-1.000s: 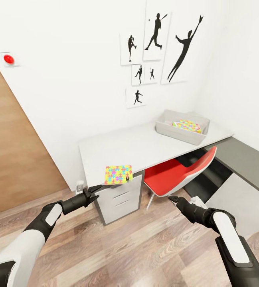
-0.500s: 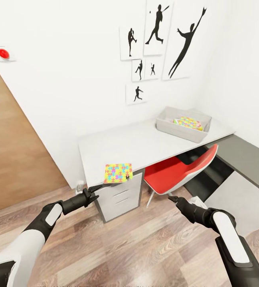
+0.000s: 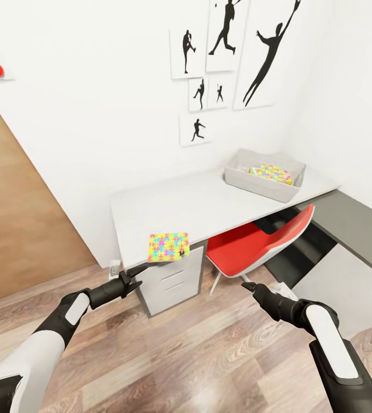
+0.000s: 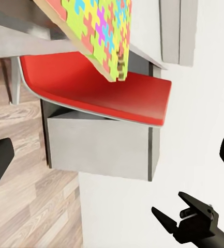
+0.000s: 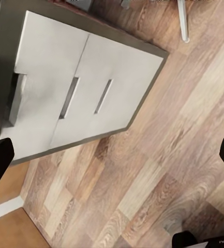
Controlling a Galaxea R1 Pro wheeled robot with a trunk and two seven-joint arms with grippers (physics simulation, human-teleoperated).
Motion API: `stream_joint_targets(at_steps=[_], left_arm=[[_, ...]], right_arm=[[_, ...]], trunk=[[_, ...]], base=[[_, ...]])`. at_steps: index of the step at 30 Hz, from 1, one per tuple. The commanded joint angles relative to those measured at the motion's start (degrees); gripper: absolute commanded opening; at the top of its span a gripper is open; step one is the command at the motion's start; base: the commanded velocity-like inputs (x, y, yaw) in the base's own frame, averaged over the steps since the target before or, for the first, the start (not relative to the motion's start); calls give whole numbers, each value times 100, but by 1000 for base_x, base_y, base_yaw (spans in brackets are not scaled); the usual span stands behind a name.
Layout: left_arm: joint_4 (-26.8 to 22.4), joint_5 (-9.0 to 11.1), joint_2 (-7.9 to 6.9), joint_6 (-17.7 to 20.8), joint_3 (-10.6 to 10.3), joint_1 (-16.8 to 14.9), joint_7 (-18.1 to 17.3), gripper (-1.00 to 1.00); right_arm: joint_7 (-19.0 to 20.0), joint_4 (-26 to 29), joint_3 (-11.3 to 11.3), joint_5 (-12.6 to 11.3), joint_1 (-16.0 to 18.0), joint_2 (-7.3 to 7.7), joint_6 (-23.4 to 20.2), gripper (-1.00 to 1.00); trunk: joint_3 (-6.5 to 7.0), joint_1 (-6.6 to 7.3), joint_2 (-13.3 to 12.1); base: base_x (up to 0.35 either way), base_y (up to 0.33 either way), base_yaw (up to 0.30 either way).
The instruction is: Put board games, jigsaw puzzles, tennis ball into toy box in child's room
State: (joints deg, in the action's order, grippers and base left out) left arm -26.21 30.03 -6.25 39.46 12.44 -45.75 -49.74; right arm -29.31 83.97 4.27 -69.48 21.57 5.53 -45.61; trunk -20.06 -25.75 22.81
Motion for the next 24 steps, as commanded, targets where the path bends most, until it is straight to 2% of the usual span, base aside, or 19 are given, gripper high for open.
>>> stream_joint_targets(at_steps=[1, 8, 24], left_arm=[[2, 11, 1, 35, 13, -4, -9, 100], [2, 11, 1, 35, 13, -4, -9, 100], [2, 11, 1, 35, 13, -4, -9, 100]], right_arm=[[-57, 6, 3, -62, 5, 1, -13, 100], [-57, 6, -10, -65, 5, 1, -10, 100], [-57, -92, -26, 0, 4, 0, -4, 100]], trunk=[[-16, -4, 11], [-29, -4, 11], [-30, -4, 11]], base=[[114, -102, 0], [119, -93, 0], [86, -4, 0]])
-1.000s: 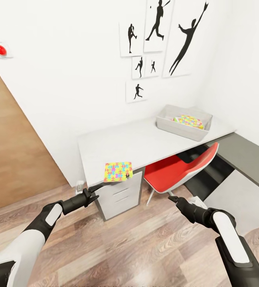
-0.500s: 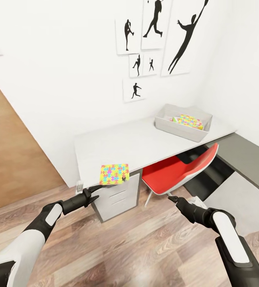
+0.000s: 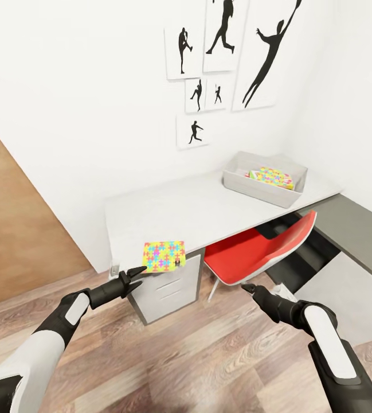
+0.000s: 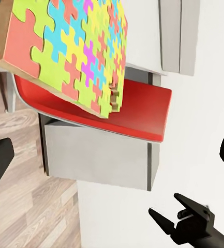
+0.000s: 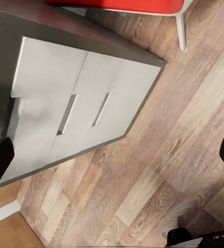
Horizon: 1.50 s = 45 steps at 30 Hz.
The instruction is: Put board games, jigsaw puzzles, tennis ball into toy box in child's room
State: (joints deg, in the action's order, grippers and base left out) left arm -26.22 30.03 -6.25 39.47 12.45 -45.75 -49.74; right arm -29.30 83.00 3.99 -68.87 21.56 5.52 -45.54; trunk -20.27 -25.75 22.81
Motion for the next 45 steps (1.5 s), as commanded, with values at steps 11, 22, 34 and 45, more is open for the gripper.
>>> stream_joint_targets(at_steps=[11, 22, 34, 45], left_arm=[[3, 11, 1, 35, 14, -5, -83, 100], [3, 11, 1, 35, 14, -5, -88, 100], [3, 10, 1, 35, 13, -5, -88, 100], [3, 11, 1, 35, 12, -5, -88, 100]], right_arm=[[-58, -176, 7, -63, 6, -7, -8, 100], [-58, -168, -2, -73, 6, -7, -8, 100], [-58, -170, -3, -75, 7, -7, -8, 100], [-58, -171, -3, -83, 7, -7, -14, 100]], trunk=[[-9, -3, 11], [-55, -3, 11], [-163, -3, 11], [-264, -3, 11]], base=[[72, 37, 0], [31, 16, 0], [0, 0, 0], [0, 0, 0]])
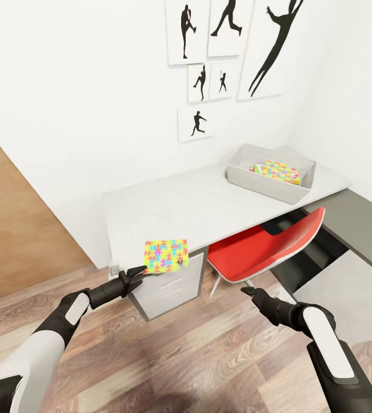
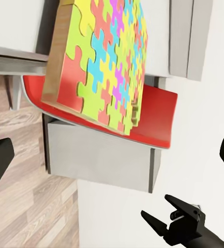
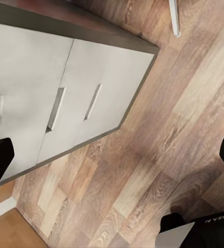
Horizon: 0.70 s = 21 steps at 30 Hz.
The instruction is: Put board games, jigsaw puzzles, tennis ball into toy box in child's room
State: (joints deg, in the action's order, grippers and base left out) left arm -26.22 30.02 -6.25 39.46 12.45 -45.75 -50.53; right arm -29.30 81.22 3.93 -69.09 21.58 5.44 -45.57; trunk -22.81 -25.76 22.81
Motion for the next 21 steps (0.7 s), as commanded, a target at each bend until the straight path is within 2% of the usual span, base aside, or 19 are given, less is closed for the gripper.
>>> stream_joint_targets(at_steps=[1, 21], left_arm=[[2, 13, 1, 35, 12, -4, -9, 100], [2, 13, 1, 35, 11, -4, -9, 100]], right_arm=[[-58, 7, 3, -60, 4, 1, -12, 100], [-58, 7, 3, -60, 4, 1, -10, 100]], trunk=[[-18, -3, 10], [-51, -3, 10]], base=[[0, 0, 0], [61, 0, 0]])
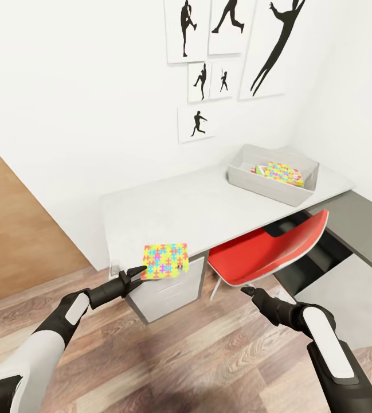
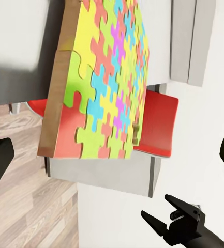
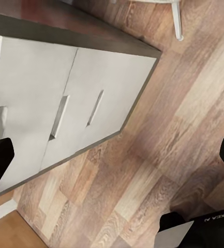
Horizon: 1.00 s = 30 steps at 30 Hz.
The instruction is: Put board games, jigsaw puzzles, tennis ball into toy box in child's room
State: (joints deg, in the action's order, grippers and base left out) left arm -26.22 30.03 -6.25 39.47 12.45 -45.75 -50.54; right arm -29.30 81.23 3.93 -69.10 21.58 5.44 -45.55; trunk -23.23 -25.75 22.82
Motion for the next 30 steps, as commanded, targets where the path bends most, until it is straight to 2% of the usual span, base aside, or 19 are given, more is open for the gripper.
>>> stream_joint_targets(at_steps=[1, 9, 30], left_arm=[[3, 12, 1, 35, 12, -4, -9, 100], [3, 12, 1, 35, 12, -4, -15, 100], [3, 11, 1, 35, 12, -4, -17, 100]], right_arm=[[-58, 7, 3, -60, 4, 0, -13, 100], [-58, 5, 3, -59, 3, -1, -9, 100], [-58, 6, 3, -54, 4, -8, -7, 100]], trunk=[[-9, -4, 10], [-9, -4, 10], [-9, -4, 10]], base=[[72, 0, 0], [117, 0, 0], [5, 0, 0]])
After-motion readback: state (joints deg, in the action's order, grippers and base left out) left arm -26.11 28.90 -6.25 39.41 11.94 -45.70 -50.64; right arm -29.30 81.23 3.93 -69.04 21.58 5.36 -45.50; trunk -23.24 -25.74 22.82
